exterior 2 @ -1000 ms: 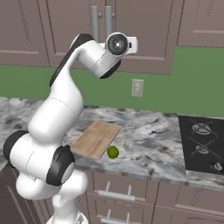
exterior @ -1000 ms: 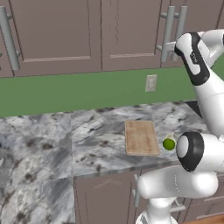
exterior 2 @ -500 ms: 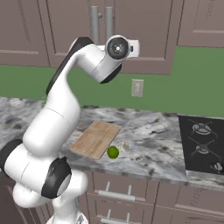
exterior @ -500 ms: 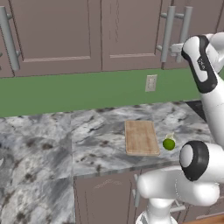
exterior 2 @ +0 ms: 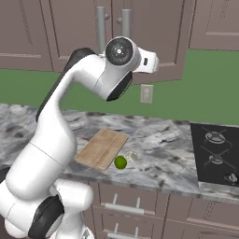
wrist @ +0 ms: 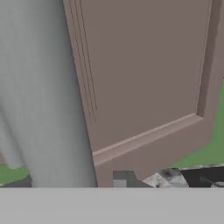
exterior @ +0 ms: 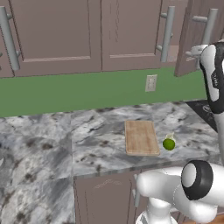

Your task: Open the cabinet. Place the bowl and condiment on the counter. Then place the lime and garlic on the cutting board.

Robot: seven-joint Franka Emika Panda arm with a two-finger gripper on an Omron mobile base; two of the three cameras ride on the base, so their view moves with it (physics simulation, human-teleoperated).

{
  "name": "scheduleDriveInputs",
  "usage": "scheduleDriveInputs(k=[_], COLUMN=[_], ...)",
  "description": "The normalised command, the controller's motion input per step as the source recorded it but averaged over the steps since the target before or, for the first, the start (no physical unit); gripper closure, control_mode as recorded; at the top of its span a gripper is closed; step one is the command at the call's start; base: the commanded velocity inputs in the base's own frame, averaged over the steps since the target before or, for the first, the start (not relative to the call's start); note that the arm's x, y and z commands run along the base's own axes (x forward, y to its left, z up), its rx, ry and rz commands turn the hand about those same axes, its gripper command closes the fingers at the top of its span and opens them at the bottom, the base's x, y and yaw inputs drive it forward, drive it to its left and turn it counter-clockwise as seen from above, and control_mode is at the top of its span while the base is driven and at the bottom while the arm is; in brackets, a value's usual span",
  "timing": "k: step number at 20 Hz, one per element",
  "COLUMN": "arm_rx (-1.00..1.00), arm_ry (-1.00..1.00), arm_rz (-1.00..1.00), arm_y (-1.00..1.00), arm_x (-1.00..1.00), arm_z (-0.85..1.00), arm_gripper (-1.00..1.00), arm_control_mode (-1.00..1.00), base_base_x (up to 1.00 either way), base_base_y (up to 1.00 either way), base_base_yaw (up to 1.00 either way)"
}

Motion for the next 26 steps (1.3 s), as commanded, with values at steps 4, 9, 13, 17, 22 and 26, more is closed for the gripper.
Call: scheduleDriveInputs(k=[4, 9, 13, 17, 22, 26], arm_rx=[0.09, 0.08, -0.10, -0.49, -0.69, -0.75], arm_ry=[0.15, 0.14, 0.08, -0.11, -0.01, 0.05], arm_rz=[-0.17, -0.16, -0.08, 0.00, 0.00, 0.00], arm_y=[-1.00, -1.00, -0.37, 0.96, 1.00, 1.00], arm_x=[-1.00, -0.97, -0.50, -0.66, -0.65, -0.26], arm_z=[0.00, 0.00, -0.14, 0.00, 0.00, 0.00], arm_gripper=[1.00, -1.00, -1.00, -1.00, -1.00, -1.00], arm_control_mode=[-1.00, -1.00, -1.00, -1.00, -1.00, -1.00], base_base_x=[0.00, 0.00, 0.00, 0.00, 0.00, 0.00], base_base_y=[0.00, 0.00, 0.00, 0.00, 0.00, 0.00], base_base_yaw=[0.00, 0.00, 0.00, 0.00, 0.00, 0.00])
